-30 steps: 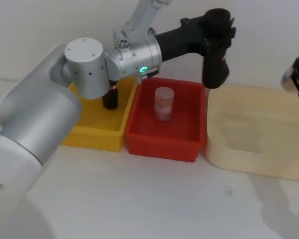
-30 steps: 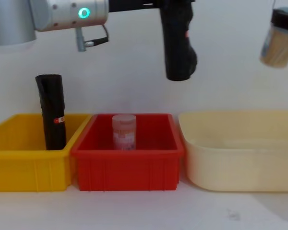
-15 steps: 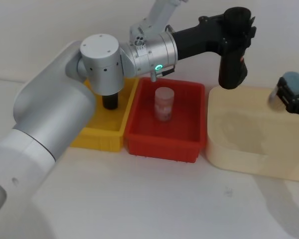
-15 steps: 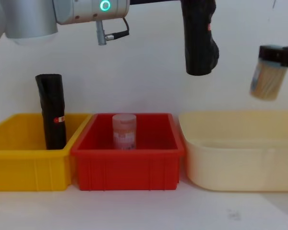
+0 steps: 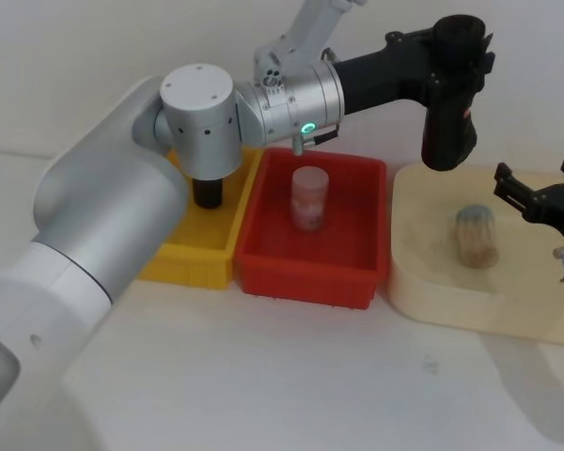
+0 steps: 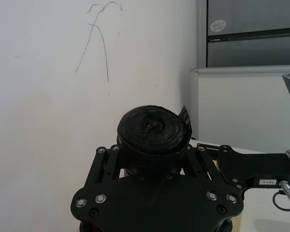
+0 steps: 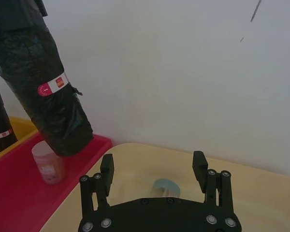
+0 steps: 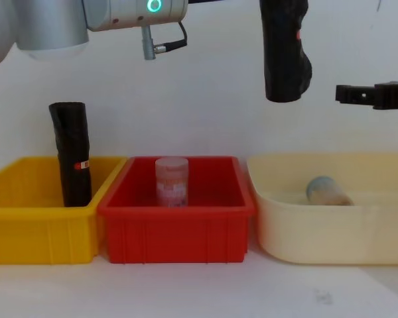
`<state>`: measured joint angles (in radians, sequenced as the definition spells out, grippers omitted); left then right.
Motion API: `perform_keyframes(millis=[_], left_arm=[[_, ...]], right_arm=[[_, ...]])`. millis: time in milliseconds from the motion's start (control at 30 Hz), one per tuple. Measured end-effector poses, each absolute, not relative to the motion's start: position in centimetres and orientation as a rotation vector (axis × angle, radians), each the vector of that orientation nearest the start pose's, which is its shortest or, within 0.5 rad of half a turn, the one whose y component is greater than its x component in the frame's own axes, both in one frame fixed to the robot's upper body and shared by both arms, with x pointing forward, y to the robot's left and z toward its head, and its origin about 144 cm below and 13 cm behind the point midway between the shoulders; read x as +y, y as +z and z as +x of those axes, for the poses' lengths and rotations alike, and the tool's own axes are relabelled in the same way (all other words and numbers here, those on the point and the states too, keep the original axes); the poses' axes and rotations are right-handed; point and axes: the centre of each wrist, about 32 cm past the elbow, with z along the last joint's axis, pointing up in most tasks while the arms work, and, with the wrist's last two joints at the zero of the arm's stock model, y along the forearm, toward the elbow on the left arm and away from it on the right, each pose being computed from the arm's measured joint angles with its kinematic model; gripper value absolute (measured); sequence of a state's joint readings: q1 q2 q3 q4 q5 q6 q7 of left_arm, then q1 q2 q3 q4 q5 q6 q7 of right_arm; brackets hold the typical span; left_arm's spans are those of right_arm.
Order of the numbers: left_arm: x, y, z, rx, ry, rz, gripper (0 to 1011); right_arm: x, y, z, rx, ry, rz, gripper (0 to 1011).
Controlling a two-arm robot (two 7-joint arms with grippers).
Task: Pick up the garbage bag with the one hand and transfer it to the other hand.
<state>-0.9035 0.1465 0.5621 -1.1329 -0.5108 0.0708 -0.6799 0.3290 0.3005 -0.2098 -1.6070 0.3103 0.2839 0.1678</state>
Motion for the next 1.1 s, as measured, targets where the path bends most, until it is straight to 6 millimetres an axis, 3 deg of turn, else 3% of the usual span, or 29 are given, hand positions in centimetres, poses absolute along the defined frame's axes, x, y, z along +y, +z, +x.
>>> perform_keyframes(millis=[667, 1100], left_arm=[[13.3, 135.8, 64.1, -0.206, 0.439, -0.120, 503], [13.2, 135.8, 64.1, -0.206, 0.438, -0.120, 503]], right_arm=[[-26.1, 127.1, 49.8, -0.142, -1.025, -0.005, 1000], [-25.4, 127.9, 49.6, -0.187, -0.963, -0.028, 1000]])
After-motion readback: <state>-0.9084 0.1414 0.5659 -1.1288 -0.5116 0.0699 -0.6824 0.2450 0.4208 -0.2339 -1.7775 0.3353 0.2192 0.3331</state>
